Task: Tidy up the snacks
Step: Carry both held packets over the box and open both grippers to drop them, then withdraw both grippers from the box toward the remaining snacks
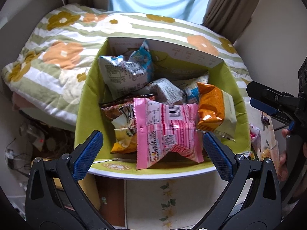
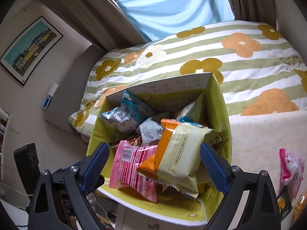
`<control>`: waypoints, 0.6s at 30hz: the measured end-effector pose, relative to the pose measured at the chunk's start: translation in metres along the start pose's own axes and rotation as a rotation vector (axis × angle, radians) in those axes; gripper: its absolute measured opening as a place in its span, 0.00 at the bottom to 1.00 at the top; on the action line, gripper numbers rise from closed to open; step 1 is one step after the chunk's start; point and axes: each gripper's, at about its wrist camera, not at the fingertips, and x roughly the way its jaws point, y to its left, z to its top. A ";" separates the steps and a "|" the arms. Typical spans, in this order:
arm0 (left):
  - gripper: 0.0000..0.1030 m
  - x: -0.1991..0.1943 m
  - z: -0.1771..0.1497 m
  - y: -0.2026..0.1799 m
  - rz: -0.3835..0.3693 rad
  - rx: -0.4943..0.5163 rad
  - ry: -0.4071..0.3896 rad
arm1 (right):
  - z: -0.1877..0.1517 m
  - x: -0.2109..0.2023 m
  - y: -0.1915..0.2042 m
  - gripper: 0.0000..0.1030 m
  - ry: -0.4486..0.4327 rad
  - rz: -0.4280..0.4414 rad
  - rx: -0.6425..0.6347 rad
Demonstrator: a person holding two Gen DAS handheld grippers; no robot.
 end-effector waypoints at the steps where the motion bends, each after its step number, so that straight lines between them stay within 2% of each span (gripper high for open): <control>1: 1.00 -0.001 0.000 -0.002 -0.005 0.006 -0.003 | -0.001 -0.003 0.000 0.91 -0.005 -0.003 0.001; 7: 1.00 0.001 0.005 -0.023 -0.071 0.043 -0.002 | -0.008 -0.032 -0.006 0.91 -0.035 -0.062 -0.007; 18: 1.00 -0.012 0.002 -0.096 -0.128 0.164 -0.019 | -0.026 -0.107 -0.062 0.91 -0.132 -0.186 0.050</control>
